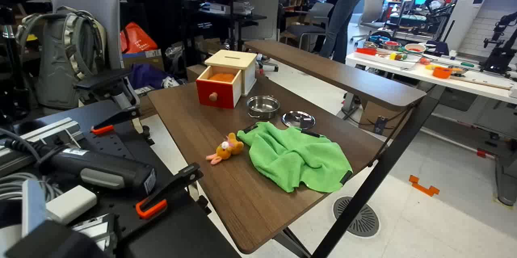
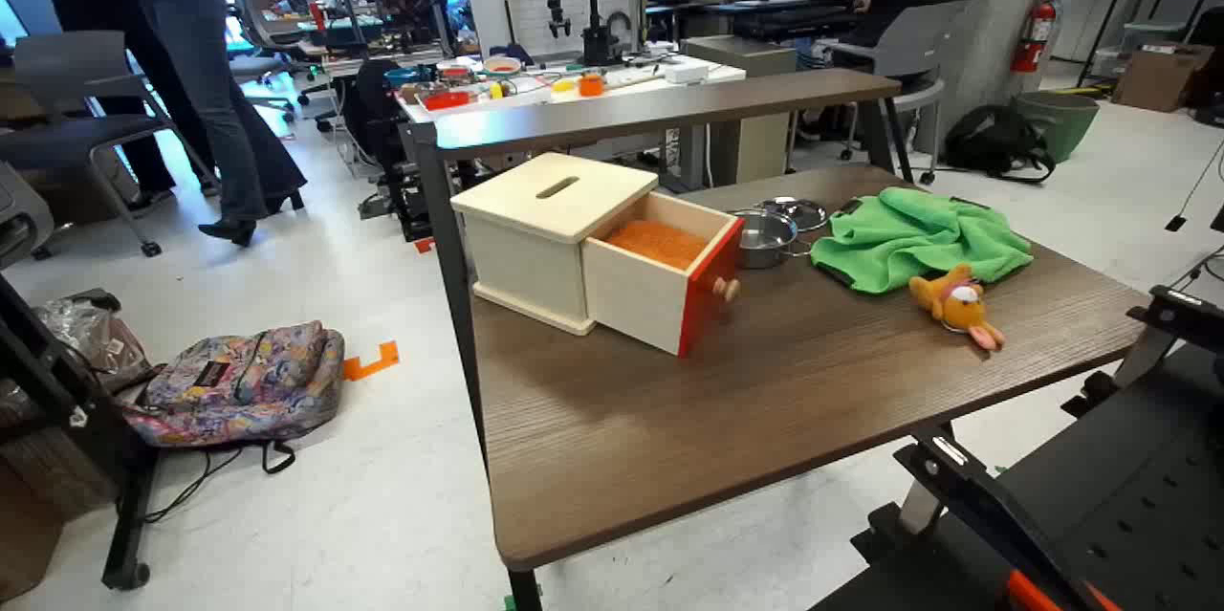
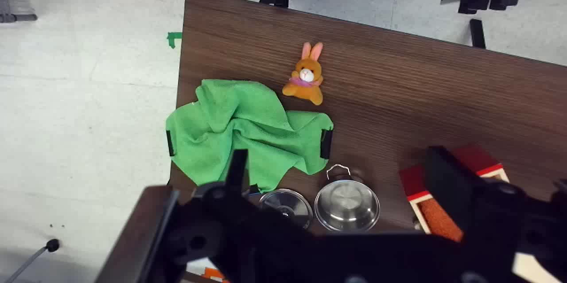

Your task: Pick up the lid and close the pot

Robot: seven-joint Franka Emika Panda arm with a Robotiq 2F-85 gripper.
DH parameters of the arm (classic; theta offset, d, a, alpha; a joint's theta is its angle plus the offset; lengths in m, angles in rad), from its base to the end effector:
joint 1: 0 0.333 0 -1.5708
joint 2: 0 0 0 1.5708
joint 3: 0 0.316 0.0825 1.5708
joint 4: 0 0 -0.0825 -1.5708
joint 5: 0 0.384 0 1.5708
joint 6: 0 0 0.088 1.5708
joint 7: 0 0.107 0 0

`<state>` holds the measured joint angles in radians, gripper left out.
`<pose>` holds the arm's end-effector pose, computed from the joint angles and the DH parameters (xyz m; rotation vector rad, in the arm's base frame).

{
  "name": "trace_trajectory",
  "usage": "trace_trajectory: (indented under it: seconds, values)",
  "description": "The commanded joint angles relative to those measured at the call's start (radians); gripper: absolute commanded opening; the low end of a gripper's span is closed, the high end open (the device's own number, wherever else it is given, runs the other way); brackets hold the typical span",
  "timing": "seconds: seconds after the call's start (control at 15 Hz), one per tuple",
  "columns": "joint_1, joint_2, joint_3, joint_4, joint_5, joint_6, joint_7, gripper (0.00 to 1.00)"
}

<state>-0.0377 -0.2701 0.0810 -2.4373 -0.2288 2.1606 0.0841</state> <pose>0.4471 0.0105 0.4052 2.9277 0.1240 0.0064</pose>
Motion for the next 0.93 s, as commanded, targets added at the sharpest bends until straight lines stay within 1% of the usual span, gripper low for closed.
trace_trajectory:
  seconds: [0.0,0.27,0.4,0.67,0.87]
  values:
    - [0.013,0.0,-0.012,0.002,-0.003,-0.003,0.003,1.0]
    - [-0.008,0.062,-0.013,0.02,-0.038,0.087,0.086,1.0]
    - [-0.02,0.109,-0.02,0.036,-0.046,0.156,0.136,1.0]
    - [-0.049,0.25,-0.045,0.103,-0.1,0.276,0.278,1.0]
    - [-0.047,0.362,-0.082,0.17,-0.142,0.335,0.382,1.0]
